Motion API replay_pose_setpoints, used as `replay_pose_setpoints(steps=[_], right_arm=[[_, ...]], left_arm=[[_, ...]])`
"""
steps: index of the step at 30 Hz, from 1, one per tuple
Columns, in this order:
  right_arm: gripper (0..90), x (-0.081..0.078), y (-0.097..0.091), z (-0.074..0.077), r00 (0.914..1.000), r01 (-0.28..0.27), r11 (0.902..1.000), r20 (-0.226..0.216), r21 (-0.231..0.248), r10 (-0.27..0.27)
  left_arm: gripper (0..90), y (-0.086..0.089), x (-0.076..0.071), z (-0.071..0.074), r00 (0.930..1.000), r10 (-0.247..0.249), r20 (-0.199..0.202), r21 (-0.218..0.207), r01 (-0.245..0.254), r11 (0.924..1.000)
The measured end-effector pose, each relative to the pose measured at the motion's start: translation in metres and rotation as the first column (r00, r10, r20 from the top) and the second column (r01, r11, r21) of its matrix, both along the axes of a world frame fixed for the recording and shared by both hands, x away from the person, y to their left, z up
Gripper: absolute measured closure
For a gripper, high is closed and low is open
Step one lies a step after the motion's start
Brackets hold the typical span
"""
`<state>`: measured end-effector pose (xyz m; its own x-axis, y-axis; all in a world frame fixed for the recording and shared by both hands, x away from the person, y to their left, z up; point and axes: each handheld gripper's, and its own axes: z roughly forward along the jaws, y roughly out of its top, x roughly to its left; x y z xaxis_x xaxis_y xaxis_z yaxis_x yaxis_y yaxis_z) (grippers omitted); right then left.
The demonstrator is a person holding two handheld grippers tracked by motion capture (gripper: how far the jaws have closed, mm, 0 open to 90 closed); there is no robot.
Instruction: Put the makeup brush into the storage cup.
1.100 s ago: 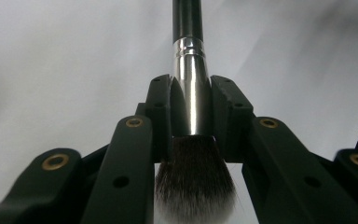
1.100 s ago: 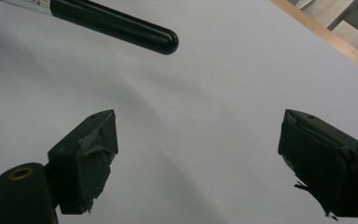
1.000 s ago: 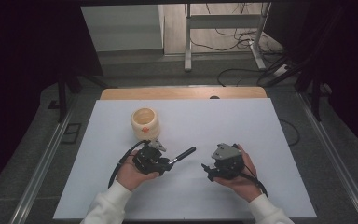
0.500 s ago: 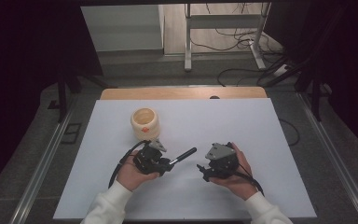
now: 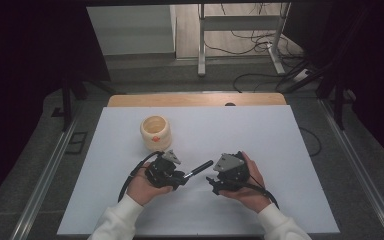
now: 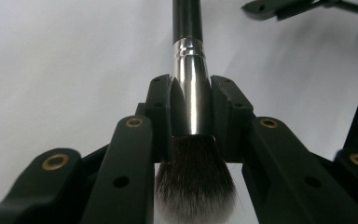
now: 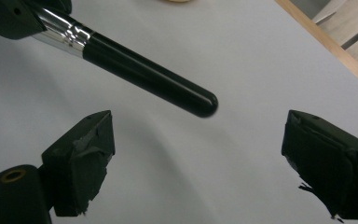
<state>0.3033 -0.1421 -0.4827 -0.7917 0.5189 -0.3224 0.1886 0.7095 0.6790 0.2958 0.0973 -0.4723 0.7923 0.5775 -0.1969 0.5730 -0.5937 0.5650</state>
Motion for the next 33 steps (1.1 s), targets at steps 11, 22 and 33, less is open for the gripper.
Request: replay_pose_setpoints(steps=[11, 22, 33], right_arm=[[14.4, -0.002, 0.02, -0.006, 0.9969, -0.074, 0.9949, 0.021, -0.068, 0.076], [38.7, -0.007, 0.032, -0.011, 0.9864, -0.141, 0.9814, 0.067, -0.131, 0.15], [59.9, -0.013, 0.036, -0.014, 0.9687, -0.216, 0.9563, 0.079, -0.196, 0.235]], left_arm=[[70.5, -0.008, -0.002, -0.001, 0.9998, -0.021, -0.003, -0.003, 0.021, 0.9998], [70.6, -0.013, -0.004, 0.002, 0.9991, -0.042, 0.003, -0.028, 0.042, 0.9987], [70.2, -0.01, -0.006, 0.007, 0.9986, -0.043, 0.032, -0.072, 0.045, 0.9964]])
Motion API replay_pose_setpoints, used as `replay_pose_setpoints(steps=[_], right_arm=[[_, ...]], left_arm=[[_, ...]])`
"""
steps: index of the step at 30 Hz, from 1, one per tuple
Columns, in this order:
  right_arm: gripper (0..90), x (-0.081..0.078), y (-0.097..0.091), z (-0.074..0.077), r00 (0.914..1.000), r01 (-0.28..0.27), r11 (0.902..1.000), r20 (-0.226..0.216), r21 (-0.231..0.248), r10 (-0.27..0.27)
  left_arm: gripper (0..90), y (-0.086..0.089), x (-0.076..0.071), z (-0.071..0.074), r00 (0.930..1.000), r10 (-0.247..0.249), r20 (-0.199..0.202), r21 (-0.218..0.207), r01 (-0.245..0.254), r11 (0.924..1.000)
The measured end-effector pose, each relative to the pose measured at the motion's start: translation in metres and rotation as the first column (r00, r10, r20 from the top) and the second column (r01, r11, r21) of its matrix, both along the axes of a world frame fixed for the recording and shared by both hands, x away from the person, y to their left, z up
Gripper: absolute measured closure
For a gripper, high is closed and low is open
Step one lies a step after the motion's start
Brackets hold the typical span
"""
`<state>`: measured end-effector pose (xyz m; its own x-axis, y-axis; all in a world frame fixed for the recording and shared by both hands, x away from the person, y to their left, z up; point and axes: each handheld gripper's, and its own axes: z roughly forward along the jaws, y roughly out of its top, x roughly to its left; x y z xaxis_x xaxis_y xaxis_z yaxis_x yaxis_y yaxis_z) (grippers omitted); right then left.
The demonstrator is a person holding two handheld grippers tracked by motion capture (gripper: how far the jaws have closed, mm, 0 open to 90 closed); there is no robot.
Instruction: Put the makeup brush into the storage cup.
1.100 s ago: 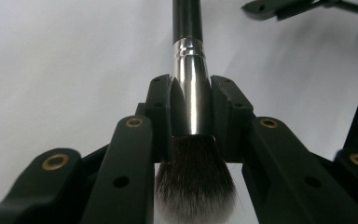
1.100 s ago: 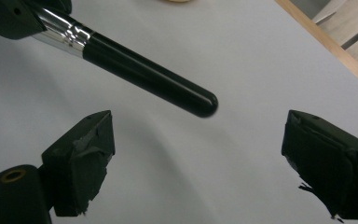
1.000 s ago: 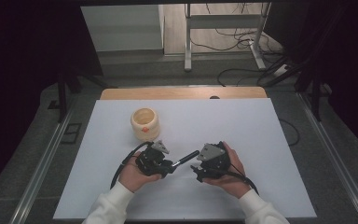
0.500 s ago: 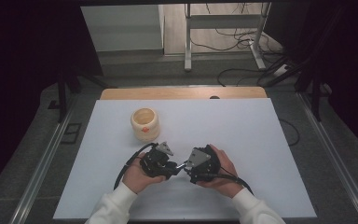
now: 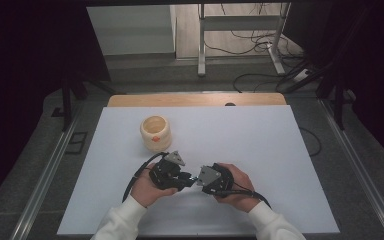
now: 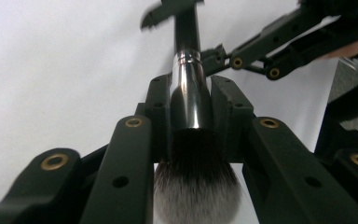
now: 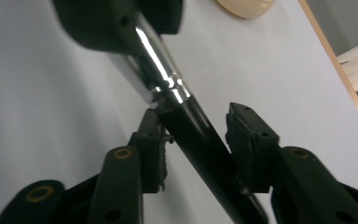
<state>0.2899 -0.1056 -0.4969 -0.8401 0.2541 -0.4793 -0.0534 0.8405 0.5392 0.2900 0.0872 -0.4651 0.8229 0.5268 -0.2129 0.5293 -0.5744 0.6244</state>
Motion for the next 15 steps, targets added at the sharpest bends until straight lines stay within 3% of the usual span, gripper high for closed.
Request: replay_pose_setpoints(steps=[3, 4, 6, 7, 8, 10, 15], right_arm=[[63.8, -0.001, 0.0, 0.0, 0.9999, -0.015, 0.9999, 0.009, -0.007, 0.015], [66.5, -0.001, 0.0, 0.0, 0.9998, -0.019, 0.9998, 0.01, -0.004, 0.019], [69.7, -0.002, 0.0, 0.001, 0.9996, -0.026, 0.9997, 0.007, 0.0, 0.026], [72.3, -0.003, 0.0, 0.001, 0.9996, -0.03, 0.9995, 0.0, 0.005, 0.03], [72.3, -0.003, 0.0, 0.001, 0.9996, -0.03, 0.9995, 0.0, 0.005, 0.03], [73.7, -0.003, -0.001, 0.002, 0.9994, -0.034, 0.9994, -0.004, 0.012, 0.034], [74.2, -0.001, -0.005, 0.005, 0.9996, -0.02, 0.999, -0.017, 0.04, 0.021]], left_arm=[[69.2, 0.002, -0.001, 0.001, 0.9988, 0.0, 0.049, -0.022, 0.001, 0.9998], [65.5, 0.003, -0.001, 0.002, 0.9971, 0.013, 0.074, -0.033, -0.011, 0.9994], [55.3, 0.005, -0.001, 0.004, 0.9954, 0.038, 0.088, -0.062, -0.032, 0.9975], [43.2, 0.006, -0.001, 0.005, 0.9945, 0.05, 0.093, -0.072, -0.043, 0.9965], [43.2, 0.006, -0.001, 0.006, 0.9928, 0.065, 0.1, -0.083, -0.057, 0.9949], [33.1, 0.008, -0.001, 0.008, 0.9887, 0.092, 0.119, -0.096, -0.081, 0.992], [22.4, 0.013, -0.001, 0.011, 0.9822, 0.118, 0.146, -0.109, -0.103, 0.9887]])
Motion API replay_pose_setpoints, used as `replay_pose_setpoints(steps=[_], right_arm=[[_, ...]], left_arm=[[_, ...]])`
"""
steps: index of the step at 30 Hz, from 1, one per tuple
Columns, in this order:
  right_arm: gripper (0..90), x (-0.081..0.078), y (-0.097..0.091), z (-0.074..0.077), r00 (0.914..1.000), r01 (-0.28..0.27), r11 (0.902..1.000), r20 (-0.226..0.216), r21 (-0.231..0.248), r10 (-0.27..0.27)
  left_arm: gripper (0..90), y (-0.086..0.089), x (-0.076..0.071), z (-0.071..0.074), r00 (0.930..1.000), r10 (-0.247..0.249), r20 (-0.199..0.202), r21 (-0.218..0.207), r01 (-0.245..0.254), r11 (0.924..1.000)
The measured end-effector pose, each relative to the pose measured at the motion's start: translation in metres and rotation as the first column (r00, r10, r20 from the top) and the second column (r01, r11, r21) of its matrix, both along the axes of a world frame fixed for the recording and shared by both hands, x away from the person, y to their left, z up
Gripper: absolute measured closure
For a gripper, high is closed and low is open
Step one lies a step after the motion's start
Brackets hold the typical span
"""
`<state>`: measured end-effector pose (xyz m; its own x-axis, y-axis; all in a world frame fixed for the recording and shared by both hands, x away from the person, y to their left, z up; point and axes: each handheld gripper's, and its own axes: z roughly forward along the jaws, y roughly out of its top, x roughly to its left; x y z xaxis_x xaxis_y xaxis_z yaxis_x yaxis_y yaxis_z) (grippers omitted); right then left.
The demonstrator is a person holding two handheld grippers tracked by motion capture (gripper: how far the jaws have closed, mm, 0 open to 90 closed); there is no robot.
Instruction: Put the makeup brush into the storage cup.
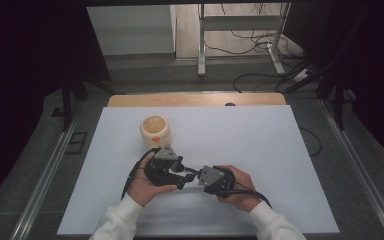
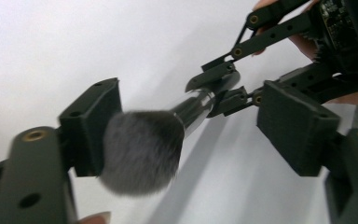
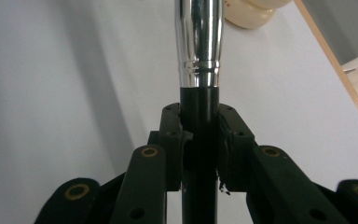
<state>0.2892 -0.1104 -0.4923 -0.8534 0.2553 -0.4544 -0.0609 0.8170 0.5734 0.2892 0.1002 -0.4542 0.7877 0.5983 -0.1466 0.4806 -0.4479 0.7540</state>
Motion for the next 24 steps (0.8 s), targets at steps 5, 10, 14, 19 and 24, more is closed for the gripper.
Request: replay_pose_setpoints(steps=[5, 10, 14, 19, 24], right_arm=[[74.3, 0.001, -0.004, 0.002, 0.9998, 0.019, 0.9996, -0.008, 0.019, -0.019], [74.4, 0.003, -0.007, 0.005, 0.9996, 0.027, 0.9987, -0.006, 0.042, -0.027], [74.4, 0.004, -0.009, 0.007, 0.9992, 0.039, 0.9969, -0.011, 0.069, -0.038], [74.4, 0.006, -0.013, 0.01, 0.9983, 0.055, 0.9943, -0.021, 0.091, -0.054], [74.4, 0.007, -0.016, 0.012, 0.9975, 0.068, 0.9918, -0.027, 0.108, -0.065]], left_arm=[[18.0, 0.005, 0.0, 0.001, 0.9994, 0.023, 0.025, 0.0, -0.023, 0.9997], [15.9, 0.015, -0.002, 0.002, 0.9982, 0.051, 0.032, -0.022, -0.05, 0.9985], [14.5, 0.021, -0.002, 0.002, 0.9974, 0.066, 0.029, -0.037, -0.065, 0.9972], [13.9, 0.027, -0.005, -0.001, 0.9966, 0.077, 0.029, -0.034, -0.076, 0.9966], [13.9, 0.031, -0.008, -0.005, 0.9952, 0.091, 0.035, -0.023, -0.09, 0.9956]])
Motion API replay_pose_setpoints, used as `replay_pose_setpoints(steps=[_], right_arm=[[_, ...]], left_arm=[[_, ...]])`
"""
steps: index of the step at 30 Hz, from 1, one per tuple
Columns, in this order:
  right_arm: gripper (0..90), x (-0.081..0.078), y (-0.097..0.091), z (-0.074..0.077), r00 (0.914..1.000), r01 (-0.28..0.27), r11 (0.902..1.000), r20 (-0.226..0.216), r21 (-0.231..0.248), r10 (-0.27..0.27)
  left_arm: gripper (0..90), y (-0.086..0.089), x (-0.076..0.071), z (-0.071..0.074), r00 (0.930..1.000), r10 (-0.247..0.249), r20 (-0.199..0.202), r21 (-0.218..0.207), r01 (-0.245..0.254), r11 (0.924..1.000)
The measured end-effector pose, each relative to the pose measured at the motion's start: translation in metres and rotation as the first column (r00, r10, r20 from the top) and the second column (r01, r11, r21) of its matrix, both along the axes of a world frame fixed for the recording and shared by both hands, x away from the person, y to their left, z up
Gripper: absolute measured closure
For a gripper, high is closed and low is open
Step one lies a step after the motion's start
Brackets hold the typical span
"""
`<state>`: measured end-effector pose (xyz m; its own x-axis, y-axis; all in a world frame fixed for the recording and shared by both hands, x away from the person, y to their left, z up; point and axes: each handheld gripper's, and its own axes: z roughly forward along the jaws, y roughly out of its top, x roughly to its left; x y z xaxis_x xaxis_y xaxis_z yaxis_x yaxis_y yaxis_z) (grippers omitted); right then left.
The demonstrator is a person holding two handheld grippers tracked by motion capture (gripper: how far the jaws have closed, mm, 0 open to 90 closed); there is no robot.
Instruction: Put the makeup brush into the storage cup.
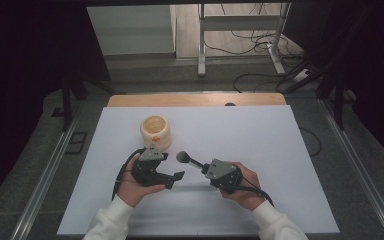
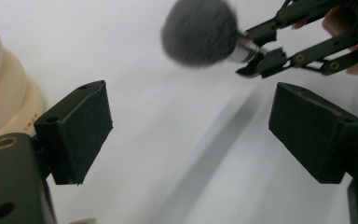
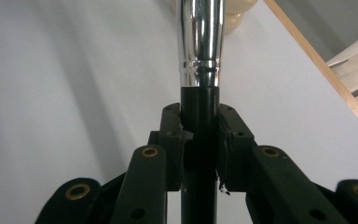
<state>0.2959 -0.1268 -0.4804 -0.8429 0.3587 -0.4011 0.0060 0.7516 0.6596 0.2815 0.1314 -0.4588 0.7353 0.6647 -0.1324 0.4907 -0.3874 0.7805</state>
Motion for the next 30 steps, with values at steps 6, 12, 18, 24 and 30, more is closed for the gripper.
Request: replay_pose_setpoints(steps=[6, 12, 18, 24, 30], right_arm=[[74.4, 0.001, -0.004, 0.002, 0.9999, 0.005, 0.9996, -0.013, 0.028, -0.005], [74.4, 0.001, -0.005, 0.003, 0.9998, 0.009, 0.9992, -0.02, 0.039, -0.009], [74.4, 0.002, -0.008, 0.005, 0.9996, 0.018, 0.9986, -0.022, 0.049, -0.017], [74.4, 0.003, -0.01, 0.006, 0.9996, 0.026, 0.9981, -0.015, 0.057, -0.025], [74.4, 0.003, -0.012, 0.006, 0.9995, 0.031, 0.9975, -0.013, 0.063, -0.031]], left_arm=[[14.1, 0.008, -0.004, -0.004, 0.9997, 0.026, 0.002, 0.009, -0.026, 0.9996], [13.8, 0.016, -0.008, -0.011, 0.999, 0.044, -0.006, 0.017, -0.044, 0.9989], [13.8, 0.026, -0.011, -0.02, 0.9973, 0.067, -0.029, 0.022, -0.066, 0.9976], [13.9, 0.032, -0.014, -0.024, 0.9962, 0.082, -0.028, 0.03, -0.081, 0.9962], [14.0, 0.041, -0.015, -0.03, 0.9941, 0.105, -0.031, 0.044, -0.103, 0.9937]])
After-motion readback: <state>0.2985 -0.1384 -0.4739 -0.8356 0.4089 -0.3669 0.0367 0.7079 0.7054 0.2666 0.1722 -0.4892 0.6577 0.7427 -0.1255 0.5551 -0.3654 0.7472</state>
